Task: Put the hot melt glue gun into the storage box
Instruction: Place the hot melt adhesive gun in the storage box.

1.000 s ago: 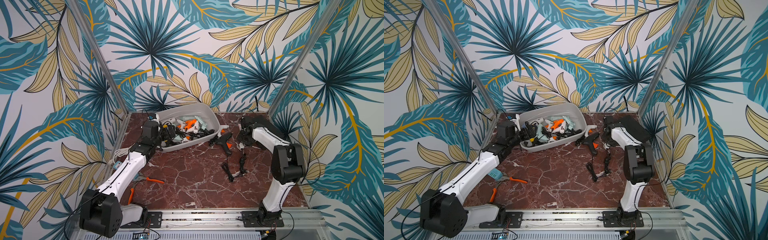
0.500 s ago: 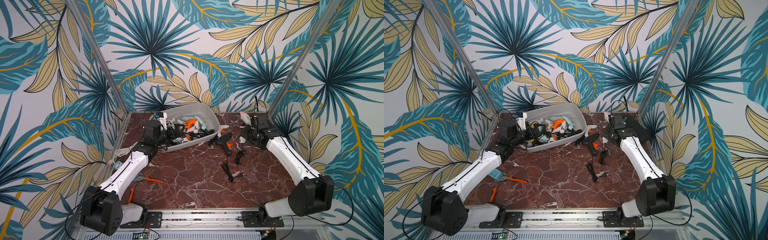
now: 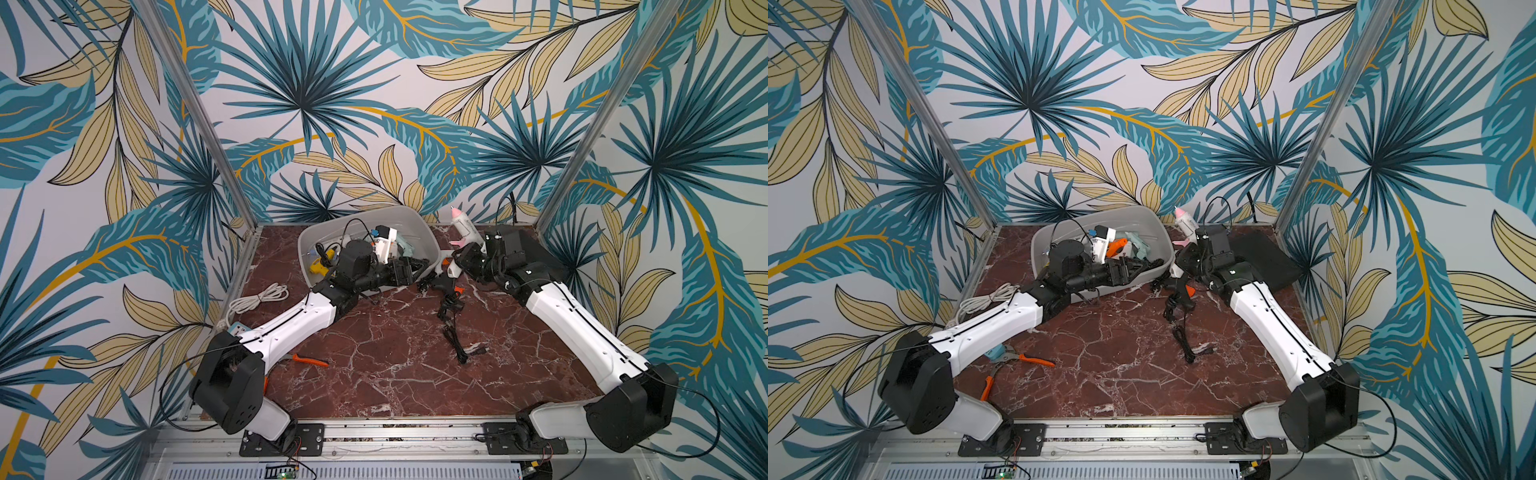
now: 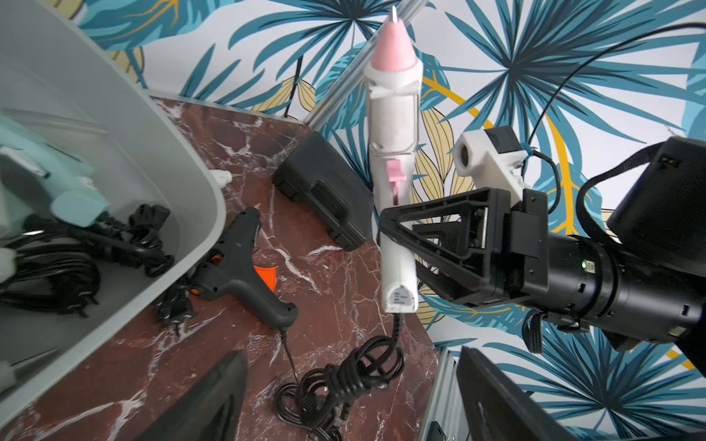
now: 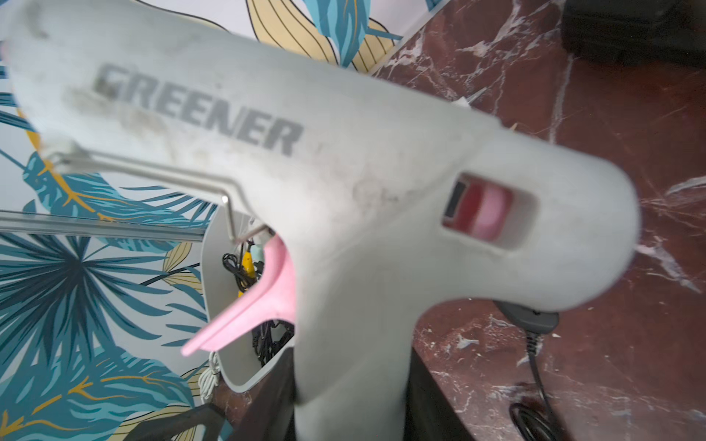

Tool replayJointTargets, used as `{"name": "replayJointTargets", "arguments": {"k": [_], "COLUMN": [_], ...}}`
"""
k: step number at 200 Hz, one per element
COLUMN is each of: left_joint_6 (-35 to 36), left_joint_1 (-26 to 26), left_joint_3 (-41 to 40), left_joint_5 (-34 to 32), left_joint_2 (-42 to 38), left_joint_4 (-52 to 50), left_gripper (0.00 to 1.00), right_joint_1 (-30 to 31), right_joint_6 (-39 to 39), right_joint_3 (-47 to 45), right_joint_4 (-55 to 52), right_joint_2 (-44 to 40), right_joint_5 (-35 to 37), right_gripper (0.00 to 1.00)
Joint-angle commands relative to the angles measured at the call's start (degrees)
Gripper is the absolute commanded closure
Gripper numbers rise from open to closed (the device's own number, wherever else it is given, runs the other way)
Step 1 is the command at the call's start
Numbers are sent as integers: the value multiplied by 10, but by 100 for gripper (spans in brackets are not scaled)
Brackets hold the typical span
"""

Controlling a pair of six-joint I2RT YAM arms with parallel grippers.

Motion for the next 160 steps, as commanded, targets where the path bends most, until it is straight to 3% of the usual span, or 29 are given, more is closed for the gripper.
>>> {"name": "replayJointTargets", "arguments": {"k": [1, 22, 96, 160], "left_joint_6": [17, 28, 86, 82], "left_joint_1": [-15, -21, -37, -37], "left_joint_3": [26, 34, 59, 62], "left_joint_5": [-10, -22, -63, -49], "left_joint_2": [13, 27, 64, 82], "left_joint_4": [13, 11, -22, 0], "left_gripper": [12, 16, 16, 20], "right_joint_1": [13, 24, 49, 60], "right_joint_6": [23, 27, 37, 41], "right_joint_3": [7, 13, 28, 34], "right_joint_4": [65, 71, 92, 98], "right_joint_2": [9, 20, 38, 44], "right_joint_5": [-3, -2, -6, -11], "right_gripper": [100, 100, 100, 100]}}
